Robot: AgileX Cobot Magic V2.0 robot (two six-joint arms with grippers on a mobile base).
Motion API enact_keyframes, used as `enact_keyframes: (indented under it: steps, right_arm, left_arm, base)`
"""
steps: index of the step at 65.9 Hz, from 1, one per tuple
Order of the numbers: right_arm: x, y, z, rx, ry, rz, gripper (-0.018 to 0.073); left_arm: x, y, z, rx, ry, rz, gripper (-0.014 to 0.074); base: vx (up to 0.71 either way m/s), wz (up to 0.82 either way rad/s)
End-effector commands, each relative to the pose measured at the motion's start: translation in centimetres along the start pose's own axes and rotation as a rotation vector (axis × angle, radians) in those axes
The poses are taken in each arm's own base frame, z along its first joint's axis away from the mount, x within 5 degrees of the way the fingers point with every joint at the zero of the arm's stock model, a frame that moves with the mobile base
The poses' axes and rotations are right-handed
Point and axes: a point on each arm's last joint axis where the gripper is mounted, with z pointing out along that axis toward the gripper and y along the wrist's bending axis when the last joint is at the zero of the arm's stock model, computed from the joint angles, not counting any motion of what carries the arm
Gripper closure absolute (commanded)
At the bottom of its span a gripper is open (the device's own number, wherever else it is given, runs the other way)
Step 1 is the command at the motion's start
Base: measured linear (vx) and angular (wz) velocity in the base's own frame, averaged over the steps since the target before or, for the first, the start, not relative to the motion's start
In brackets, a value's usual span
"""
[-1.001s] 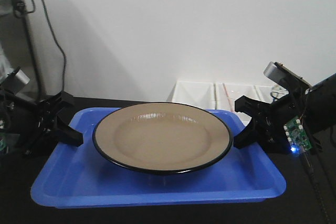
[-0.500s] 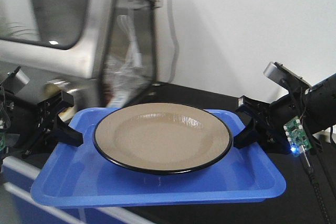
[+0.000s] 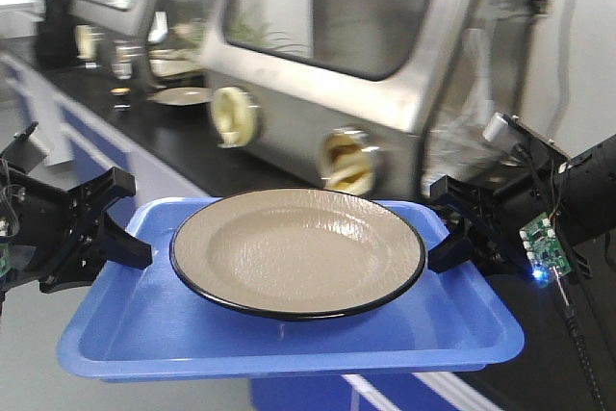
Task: Place disk in tray to left cabinet
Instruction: 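Carry the tray with both grippers while the base turns away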
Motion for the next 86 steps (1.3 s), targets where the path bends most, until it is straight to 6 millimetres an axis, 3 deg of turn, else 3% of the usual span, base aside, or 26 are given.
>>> enact_keyframes:
  steps: [1,47,86]
  right_arm:
    - [0.07,3.54,-2.53,-0.192,-0.087,0.004,0.0564]
    - [0.07,3.54,-2.53,-0.192,-0.087,0.004,0.0564]
    - [0.07,3.54,-2.52,-0.191,-0.086,0.004,0.0564]
  left_arm:
    - [0.42,-3.52,-2.22,0.196,-0.046,-0.035,0.0596]
    - [0.47,-3.52,-2.22,0.196,-0.041,-0.035,0.0596]
    - [0.65,-3.51,-2.21,0.194,-0.021,-0.033,0.0596]
  base:
    - [-0.07,0.76]
    - [-0.01,0.74]
    - [0.17,0.27]
